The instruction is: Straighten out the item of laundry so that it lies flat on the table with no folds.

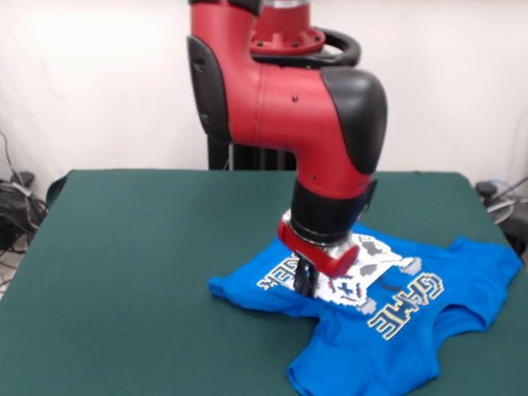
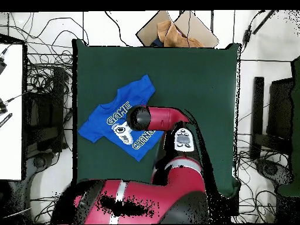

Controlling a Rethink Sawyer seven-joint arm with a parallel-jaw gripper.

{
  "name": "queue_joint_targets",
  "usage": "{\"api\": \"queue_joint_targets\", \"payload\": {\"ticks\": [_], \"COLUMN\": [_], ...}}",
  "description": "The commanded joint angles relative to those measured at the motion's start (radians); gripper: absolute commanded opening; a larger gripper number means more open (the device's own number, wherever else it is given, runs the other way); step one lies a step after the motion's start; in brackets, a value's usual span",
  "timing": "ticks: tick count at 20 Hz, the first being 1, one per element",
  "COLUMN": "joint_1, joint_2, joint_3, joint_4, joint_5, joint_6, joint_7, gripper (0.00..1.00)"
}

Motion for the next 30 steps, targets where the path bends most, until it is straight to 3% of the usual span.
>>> {"api": "queue_joint_targets", "payload": {"ticks": [1,9,17,30], "joint_1": [0.105,0.063,0.013,0.021], "joint_2": [0.159,-0.028,-0.116,0.098], "joint_3": [-0.134,-0.066,-0.012,-0.068], "joint_4": [-0.065,0.024,0.077,0.034], "joint_5": [0.012,0.076,0.094,0.038], "joint_6": [-0.073,0.084,0.108,-0.104], "joint_7": [0.233,0.106,0.072,0.127], "gripper": [0.0,0.0,0.0,0.0]}}
